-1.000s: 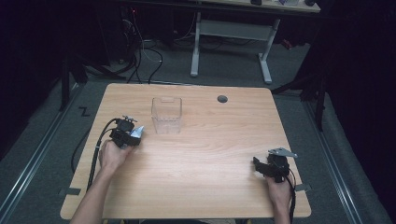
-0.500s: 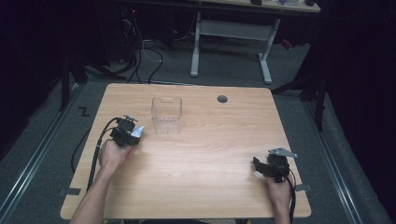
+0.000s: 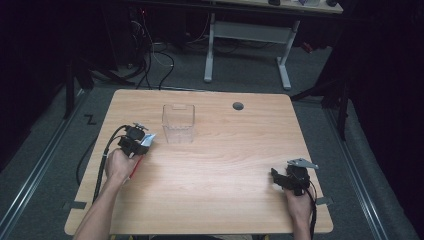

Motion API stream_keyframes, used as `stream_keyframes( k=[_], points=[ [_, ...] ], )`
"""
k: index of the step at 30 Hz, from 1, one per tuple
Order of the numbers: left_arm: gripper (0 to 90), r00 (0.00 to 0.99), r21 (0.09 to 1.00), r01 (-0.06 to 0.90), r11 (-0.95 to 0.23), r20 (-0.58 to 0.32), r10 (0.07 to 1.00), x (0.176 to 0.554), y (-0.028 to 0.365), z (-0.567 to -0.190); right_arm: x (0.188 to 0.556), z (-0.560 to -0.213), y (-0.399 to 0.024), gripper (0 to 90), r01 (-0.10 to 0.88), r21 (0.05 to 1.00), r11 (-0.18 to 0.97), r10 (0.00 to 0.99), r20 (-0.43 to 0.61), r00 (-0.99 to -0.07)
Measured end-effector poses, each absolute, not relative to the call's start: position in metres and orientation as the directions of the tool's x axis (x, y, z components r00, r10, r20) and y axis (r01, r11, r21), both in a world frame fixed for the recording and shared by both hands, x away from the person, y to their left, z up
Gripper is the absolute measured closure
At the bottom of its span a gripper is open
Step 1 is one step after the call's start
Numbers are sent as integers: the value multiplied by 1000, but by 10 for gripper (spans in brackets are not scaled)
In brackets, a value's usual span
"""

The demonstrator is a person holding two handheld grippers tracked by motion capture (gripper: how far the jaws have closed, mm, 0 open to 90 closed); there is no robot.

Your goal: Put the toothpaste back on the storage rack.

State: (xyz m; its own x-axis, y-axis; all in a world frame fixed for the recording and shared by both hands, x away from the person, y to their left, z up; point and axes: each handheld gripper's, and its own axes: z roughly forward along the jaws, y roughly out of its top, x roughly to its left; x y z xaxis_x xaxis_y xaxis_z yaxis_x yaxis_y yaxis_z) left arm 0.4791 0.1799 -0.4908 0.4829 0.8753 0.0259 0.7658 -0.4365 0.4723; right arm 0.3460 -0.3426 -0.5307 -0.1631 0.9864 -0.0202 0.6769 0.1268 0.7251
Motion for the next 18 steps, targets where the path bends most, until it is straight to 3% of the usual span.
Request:
stream_keyframes(
  k=[18],
  points=[
    [733, 517, 598, 690, -408, -13, 856, 456, 185, -453, 346, -531, -342, 301, 677, 725, 125, 987, -19, -162]
  ],
)
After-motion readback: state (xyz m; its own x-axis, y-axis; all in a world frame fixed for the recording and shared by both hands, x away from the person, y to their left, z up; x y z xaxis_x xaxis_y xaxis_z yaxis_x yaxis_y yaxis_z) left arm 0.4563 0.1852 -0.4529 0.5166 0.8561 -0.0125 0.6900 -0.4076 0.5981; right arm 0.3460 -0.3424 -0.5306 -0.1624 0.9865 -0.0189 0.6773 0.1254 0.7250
